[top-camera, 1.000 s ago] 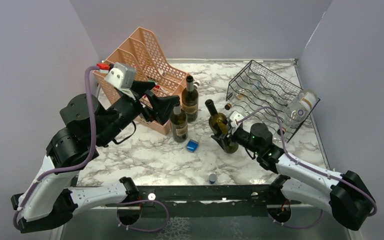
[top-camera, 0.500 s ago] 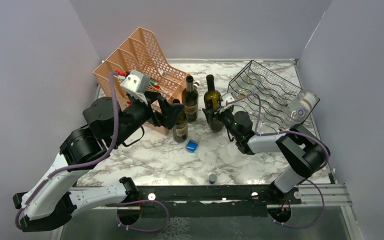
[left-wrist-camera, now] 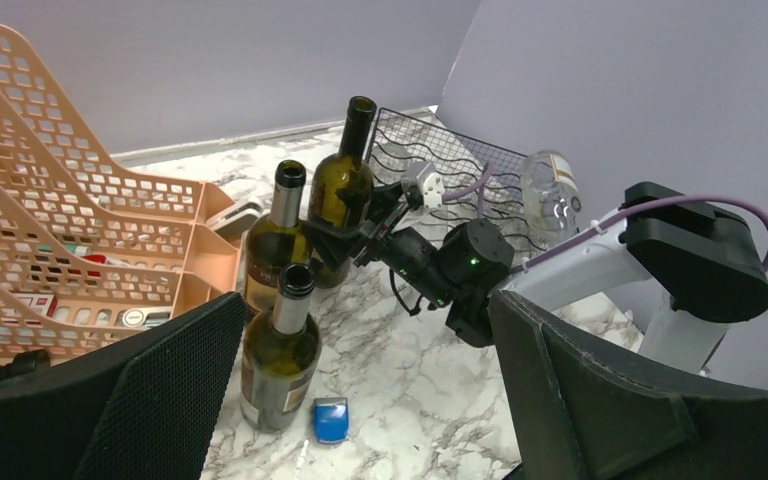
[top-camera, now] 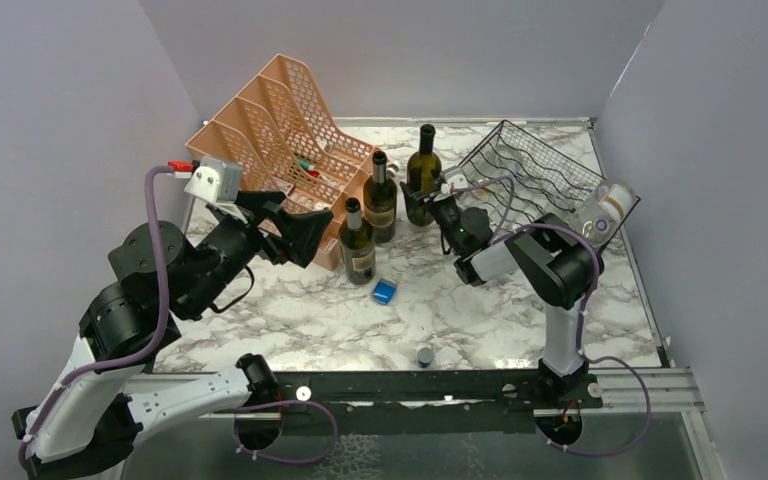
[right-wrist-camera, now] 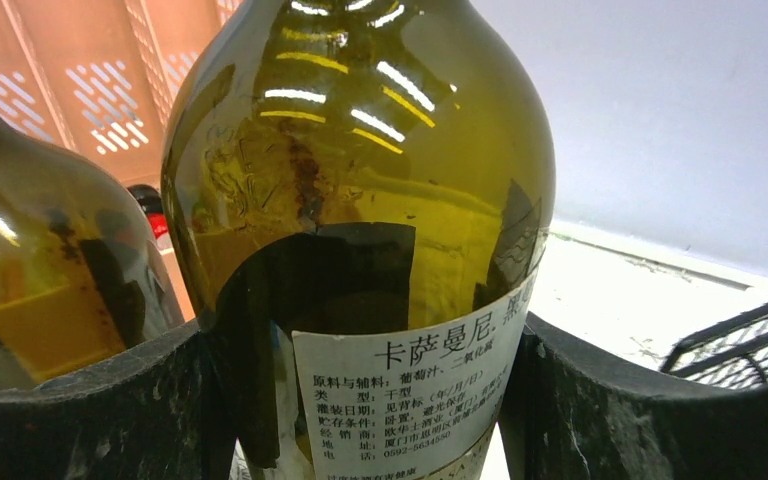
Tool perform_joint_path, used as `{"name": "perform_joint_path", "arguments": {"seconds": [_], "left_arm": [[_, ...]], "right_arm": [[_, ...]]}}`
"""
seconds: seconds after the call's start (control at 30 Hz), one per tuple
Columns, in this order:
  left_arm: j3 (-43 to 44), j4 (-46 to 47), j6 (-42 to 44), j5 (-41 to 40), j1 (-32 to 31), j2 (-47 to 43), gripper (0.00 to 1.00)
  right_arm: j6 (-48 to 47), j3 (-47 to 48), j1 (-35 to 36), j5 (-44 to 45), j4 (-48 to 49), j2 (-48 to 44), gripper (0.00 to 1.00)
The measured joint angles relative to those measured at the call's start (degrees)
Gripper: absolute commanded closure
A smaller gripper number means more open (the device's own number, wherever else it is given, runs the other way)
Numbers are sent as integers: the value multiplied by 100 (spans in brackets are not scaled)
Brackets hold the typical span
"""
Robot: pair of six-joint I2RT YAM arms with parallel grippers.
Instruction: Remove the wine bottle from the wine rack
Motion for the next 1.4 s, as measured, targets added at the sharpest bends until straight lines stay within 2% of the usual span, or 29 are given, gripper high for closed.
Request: {"name": "perform_joint_path", "arguments": {"seconds": [0.3, 0.5, 0.63, 0.77, 1.0, 1.1, 1.4], "left_arm": [[-142, -72, -44, -52, 0, -74, 1], [-166, -101, -66, -68, 0, -175, 1], [-166, -125, -68, -70, 0, -175, 1], [-166, -142, -96, -74, 0, -177, 1], [-166, -216, -136, -90, 0, -223, 1], [-166, -262, -136, -90, 0, -219, 1], [-166, -306, -205, -90, 0, -219, 1]], "right_arm": [[-42, 673, -52, -155, 17, 833, 59], [-22, 896, -164, -411, 66, 1093, 53], [44, 942, -201, -520, 146, 1226, 46], [52, 942, -201, -555, 153, 1228, 25], [70, 863, -201, -566, 216, 1224, 11], [74, 767, -205, -557, 216, 1182, 1], [70, 457, -203, -560, 201, 516, 0]]}}
